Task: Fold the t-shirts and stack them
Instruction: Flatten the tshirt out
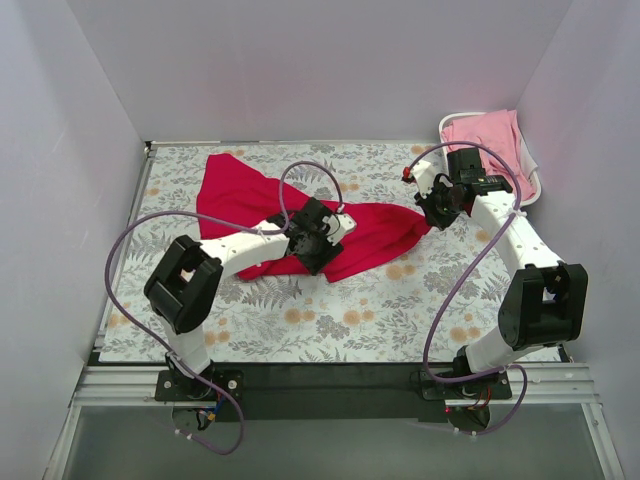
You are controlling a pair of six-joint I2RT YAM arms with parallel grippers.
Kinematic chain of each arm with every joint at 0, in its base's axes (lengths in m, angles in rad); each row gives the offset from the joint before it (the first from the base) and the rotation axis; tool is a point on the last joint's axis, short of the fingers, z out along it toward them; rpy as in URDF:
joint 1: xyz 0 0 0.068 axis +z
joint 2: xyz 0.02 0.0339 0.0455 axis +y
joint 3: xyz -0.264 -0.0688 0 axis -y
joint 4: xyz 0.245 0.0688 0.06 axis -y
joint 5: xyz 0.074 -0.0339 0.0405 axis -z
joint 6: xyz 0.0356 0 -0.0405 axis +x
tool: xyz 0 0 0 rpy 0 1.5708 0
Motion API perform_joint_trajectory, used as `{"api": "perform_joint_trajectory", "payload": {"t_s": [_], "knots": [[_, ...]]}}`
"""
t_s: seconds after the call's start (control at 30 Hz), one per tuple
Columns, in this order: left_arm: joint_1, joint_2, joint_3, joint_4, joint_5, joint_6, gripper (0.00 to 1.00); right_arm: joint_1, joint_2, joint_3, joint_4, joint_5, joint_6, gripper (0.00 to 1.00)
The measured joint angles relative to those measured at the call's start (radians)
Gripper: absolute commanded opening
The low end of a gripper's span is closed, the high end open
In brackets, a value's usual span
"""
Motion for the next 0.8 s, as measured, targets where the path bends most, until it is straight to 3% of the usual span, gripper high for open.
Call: {"api": "perform_joint_trajectory", "payload": {"t_s": [0.5,0.8], "knots": [[-0.023,0.106,0.034,0.041,-0.173,0.007,0.49,0.000,0.002,-0.001,0.000,0.003,-0.003,0.01],[-0.023,0.108,0.052,0.055,-0.215,0.004,0.41,0.000,0.002,-0.009,0.001,0.003,-0.003,0.01]]}}
